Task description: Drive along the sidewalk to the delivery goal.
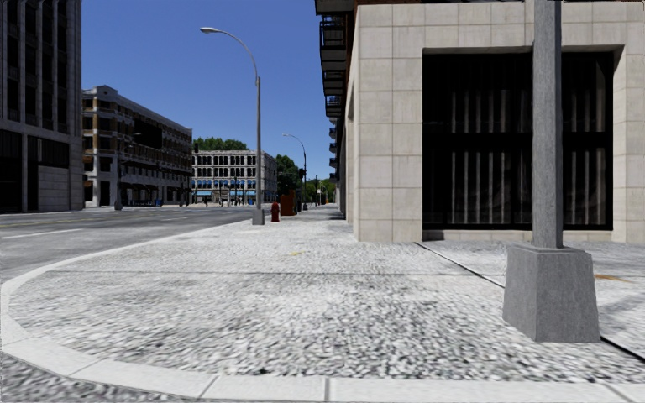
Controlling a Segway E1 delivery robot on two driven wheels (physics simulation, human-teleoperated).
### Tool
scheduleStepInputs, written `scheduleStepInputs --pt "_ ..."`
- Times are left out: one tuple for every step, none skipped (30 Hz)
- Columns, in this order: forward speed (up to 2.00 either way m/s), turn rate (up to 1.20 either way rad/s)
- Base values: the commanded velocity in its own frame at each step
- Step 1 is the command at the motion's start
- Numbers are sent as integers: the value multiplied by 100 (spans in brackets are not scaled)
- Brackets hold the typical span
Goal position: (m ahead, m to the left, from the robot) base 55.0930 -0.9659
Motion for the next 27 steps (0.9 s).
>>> scheduleStepInputs --pt "200 0" --pt "200 0" --pt "200 0" --pt "200 0" --pt "200 0" --pt "194 0" --pt "181 0" --pt "174 0" --pt "172 0" --pt "172 0" --pt "171 0" --pt "171 0" --pt "171 0" --pt "171 0" --pt "171 0" --pt "171 0" --pt "171 0" --pt "171 0" --pt "171 0" --pt "171 0" --pt "171 0" --pt "171 0" --pt "171 0" --pt "171 0" --pt "171 0" --pt "171 0" --pt "171 0"
